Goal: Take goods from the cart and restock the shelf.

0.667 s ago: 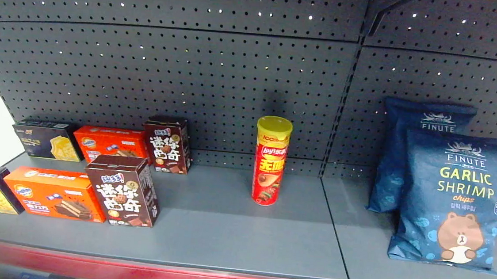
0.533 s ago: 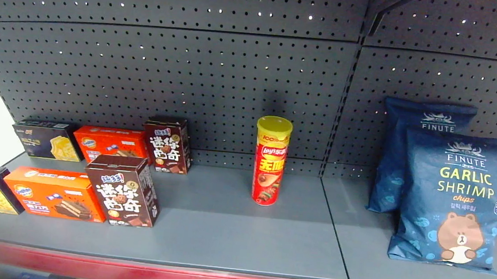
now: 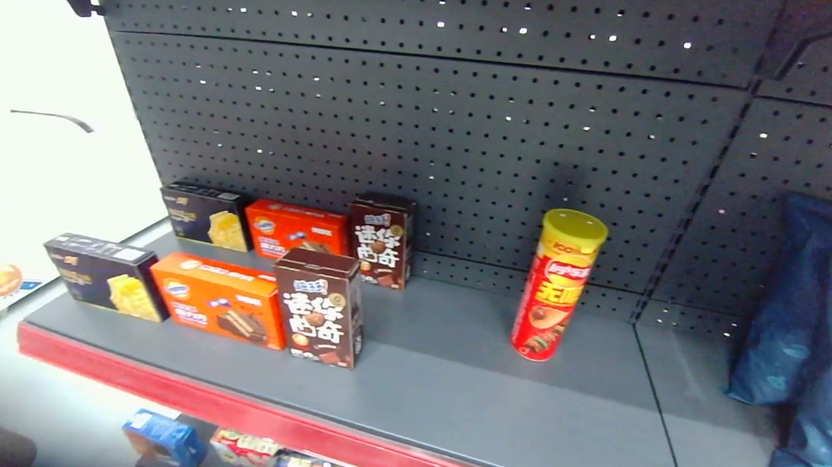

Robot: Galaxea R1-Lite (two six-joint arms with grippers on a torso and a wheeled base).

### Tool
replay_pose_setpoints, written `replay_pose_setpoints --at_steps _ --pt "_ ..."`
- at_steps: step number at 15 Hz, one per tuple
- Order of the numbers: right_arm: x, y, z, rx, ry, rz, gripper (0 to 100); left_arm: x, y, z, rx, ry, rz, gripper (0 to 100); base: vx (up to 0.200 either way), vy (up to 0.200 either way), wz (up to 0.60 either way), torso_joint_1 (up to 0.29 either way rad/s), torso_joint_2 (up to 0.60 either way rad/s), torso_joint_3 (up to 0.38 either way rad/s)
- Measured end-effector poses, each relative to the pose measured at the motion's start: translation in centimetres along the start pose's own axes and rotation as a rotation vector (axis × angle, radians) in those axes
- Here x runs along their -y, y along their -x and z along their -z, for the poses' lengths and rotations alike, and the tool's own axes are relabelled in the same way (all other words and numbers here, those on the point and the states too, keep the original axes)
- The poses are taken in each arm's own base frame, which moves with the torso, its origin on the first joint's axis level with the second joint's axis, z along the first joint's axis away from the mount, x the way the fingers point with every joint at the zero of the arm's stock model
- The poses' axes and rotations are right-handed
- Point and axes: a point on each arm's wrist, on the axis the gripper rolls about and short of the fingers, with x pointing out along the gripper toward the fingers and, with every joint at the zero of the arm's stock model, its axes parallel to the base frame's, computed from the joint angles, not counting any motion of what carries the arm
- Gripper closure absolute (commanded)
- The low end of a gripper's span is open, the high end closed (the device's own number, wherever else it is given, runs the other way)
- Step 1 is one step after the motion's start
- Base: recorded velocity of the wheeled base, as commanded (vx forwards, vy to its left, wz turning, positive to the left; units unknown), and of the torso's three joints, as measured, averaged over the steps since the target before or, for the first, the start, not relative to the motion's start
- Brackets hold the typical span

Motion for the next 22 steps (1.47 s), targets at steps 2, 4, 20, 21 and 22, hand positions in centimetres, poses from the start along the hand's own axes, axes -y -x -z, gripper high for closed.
replay_pose_setpoints --at_steps 2,4,20,21,22 --pt "0.0 0.0 0.0 0.0 0.0 0.0 0 0.0 0.0 0.0 0.0 0.0 0.0 0 0.0 0.0 0.6 0.005 0.0 -0.002" --pt "0.0 0.0 0.0 0.0 0.0 0.001 0 0.0 0.0 0.0 0.0 0.001 -0.002 0 0.0 0.0 0.6 0.007 0.0 -0.002" --pt "0.0 0.0 0.0 0.0 -0.002 0.0 0 -0.1 0.5 -1.7 0.064 -0.04 -0.061 0 0.0 0.0 0.37 0.001 0.0 0.001" --pt "0.0 0.0 0.0 0.0 -0.002 0.001 0 -0.2 1.0 -3.1 0.087 -0.048 -0.068 0 0.0 0.0 0.0 0.0 0.0 0.0" --pt "0.0 0.0 0.0 0.0 -0.002 0.001 0 -0.2 1.6 -4.8 0.095 -0.053 -0.092 0 0.0 0.0 0.0 0.0 0.0 0.0"
